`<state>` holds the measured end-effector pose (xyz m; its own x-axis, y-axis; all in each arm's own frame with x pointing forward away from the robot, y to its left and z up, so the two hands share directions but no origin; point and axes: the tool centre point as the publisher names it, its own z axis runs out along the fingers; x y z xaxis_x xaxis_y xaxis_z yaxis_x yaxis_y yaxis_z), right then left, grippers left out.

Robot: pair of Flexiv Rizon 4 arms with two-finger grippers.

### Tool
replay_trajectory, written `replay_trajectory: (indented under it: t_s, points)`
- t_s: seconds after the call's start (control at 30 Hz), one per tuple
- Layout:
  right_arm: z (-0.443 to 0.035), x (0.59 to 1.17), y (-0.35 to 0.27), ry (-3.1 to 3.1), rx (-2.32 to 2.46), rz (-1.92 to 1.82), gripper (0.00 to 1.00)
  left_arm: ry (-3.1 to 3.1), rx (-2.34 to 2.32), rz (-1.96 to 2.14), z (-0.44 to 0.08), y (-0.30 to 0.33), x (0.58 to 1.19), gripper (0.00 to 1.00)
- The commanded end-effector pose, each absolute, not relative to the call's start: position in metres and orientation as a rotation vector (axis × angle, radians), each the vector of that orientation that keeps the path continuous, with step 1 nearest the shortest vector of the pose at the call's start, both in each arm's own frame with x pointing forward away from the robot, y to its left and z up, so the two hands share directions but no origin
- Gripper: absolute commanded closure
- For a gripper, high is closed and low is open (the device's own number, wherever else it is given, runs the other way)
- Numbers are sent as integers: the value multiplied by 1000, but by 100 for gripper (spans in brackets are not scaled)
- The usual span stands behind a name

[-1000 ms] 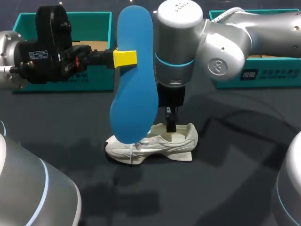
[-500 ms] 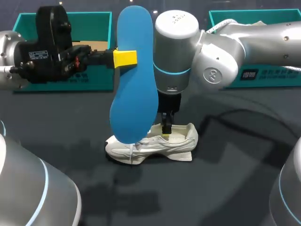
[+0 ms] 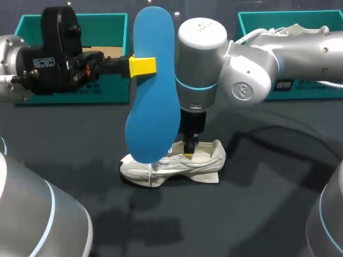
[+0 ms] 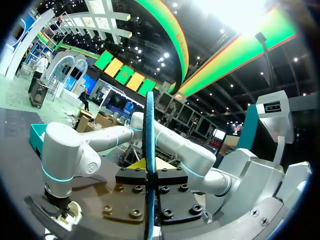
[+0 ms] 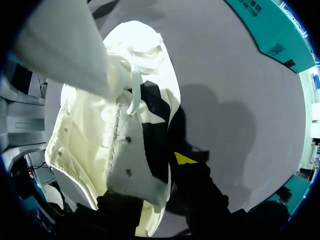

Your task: Take the shoe out of the shoebox, open the shoe tongue, remove and reinsert the insole, then place the shoe into the shoebox

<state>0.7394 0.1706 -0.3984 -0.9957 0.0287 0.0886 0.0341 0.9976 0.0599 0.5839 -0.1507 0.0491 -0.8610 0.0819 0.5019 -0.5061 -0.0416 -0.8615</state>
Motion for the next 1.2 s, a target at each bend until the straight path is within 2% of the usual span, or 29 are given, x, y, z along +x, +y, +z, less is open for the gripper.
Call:
replay_trajectory:
  t_s: [0.03,0.47,0.63,0.9,0.97,1.2]
  points:
    - [-398,735,171,-3060,-56,-91,100,-1838,447,1956,49,-151,584,100]
    - [-373,728,164,-3032,-182,-104,100,-1838,447,1956,49,-151,584,100]
    - [-351,718,157,-3011,-379,-115,100,-1838,447,1956,49,-151,584,100]
    - [-323,694,157,-2916,-987,-140,100,-1838,447,1956,49,-151,584,100]
    - [-317,688,161,-2854,-1145,-42,100,-1838,447,1956,49,-151,584,100]
    - [-317,688,161,-2854,-1145,-42,100,-1838,447,1956,49,-151,584,100]
